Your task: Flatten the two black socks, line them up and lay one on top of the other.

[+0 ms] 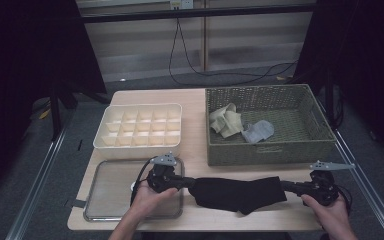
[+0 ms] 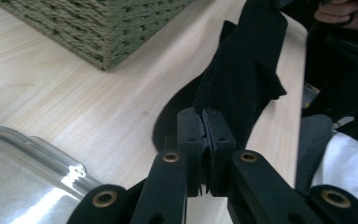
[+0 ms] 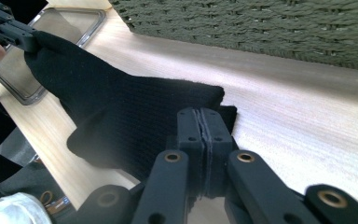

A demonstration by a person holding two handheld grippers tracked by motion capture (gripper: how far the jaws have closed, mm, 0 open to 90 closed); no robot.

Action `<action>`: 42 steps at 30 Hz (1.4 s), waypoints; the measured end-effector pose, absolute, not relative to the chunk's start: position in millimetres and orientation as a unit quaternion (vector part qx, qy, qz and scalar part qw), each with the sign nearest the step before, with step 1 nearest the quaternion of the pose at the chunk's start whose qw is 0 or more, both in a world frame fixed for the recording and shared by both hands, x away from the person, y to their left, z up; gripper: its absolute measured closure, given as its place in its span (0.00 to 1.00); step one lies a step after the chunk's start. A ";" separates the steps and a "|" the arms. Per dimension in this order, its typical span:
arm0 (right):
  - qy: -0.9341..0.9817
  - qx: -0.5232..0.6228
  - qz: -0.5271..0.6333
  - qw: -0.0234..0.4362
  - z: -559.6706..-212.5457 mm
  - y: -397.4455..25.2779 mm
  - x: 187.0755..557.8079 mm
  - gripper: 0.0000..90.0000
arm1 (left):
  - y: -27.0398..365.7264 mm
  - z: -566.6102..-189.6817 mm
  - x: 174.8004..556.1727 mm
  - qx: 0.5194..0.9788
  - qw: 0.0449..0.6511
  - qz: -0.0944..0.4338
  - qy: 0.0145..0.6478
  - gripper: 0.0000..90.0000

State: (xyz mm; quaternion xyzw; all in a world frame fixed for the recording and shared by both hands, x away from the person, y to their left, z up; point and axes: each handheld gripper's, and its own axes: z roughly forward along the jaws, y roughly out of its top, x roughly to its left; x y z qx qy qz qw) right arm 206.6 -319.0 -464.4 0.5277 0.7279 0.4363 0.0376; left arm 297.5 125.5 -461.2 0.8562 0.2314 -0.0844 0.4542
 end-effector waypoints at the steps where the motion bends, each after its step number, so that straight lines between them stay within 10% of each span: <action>1: 0.728 0.528 0.436 0.038 -464.4 -319.0 206.6 0.98 | 125.5 -461.2 297.5 0.856 0.454 -0.084 0.231 0.97; 21: 0.754 0.525 0.392 0.035 -484.9 -307.9 222.2 0.98 | 115.7 -476.2 300.6 0.875 0.416 -0.088 0.233 0.96; 31: 0.757 0.527 0.384 0.037 -489.7 -307.5 224.4 0.94 | 111.8 -472.5 302.0 0.872 0.418 -0.061 0.247 0.73; 42: 0.756 0.534 0.376 0.043 -490.6 -305.7 228.1 0.90 | 96.8 -475.6 297.5 0.878 0.422 -0.071 0.217 0.80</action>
